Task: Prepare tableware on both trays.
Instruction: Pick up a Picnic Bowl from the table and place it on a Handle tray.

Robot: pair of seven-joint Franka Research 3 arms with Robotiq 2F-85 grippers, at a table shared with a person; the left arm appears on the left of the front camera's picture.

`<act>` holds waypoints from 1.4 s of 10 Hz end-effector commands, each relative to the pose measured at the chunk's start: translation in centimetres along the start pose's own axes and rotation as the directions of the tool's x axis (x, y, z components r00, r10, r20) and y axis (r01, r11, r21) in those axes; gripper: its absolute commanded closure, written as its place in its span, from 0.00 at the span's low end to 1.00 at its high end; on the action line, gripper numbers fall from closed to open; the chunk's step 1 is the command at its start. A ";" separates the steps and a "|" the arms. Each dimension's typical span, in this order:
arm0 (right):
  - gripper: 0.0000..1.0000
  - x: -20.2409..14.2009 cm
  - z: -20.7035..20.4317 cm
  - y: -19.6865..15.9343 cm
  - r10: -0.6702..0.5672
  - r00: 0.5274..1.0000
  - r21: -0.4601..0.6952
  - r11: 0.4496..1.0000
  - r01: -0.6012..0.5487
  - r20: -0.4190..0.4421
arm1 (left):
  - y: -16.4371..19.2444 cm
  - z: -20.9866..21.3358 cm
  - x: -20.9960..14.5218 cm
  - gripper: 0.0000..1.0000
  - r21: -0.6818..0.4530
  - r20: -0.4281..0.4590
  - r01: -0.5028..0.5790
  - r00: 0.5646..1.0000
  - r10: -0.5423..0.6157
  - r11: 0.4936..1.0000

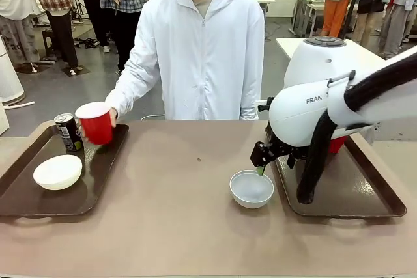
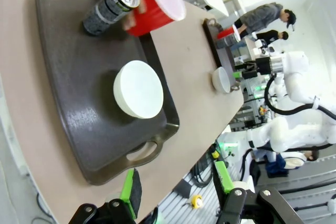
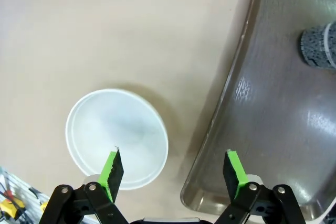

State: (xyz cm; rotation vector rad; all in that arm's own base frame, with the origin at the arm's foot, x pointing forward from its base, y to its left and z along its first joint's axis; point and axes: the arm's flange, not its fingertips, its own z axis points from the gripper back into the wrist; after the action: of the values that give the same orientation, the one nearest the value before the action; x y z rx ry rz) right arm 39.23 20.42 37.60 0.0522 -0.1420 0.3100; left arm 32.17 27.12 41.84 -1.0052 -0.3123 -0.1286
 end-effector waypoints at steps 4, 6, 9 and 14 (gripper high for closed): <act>0.24 2.3 -2.1 -0.9 0.038 0.999 0.059 0.998 -0.037 -0.009 | -0.1 0.1 0.0 0.27 0.001 0.013 -0.004 1.000 0.004 1.000; 0.43 2.7 -3.0 -1.5 0.022 0.999 0.070 0.997 -0.020 -0.032 | -0.1 0.1 0.0 0.27 0.001 0.013 -0.004 1.000 0.004 1.000; 0.69 2.7 -3.8 -1.8 0.015 0.998 0.073 0.997 -0.011 -0.057 | -0.1 0.1 0.0 0.27 0.001 0.013 -0.004 1.000 0.004 1.000; 1.00 2.3 -3.8 -2.0 -0.005 0.999 0.066 0.998 0.008 -0.052 | -0.1 0.1 0.0 0.27 0.001 0.013 -0.004 1.000 0.004 1.000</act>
State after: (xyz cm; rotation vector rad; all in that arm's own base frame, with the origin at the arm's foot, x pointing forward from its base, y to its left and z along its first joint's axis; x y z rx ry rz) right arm 42.24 19.87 34.25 0.0880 -0.0782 0.3130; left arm 32.17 27.12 41.84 -1.0052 -0.3123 -0.1286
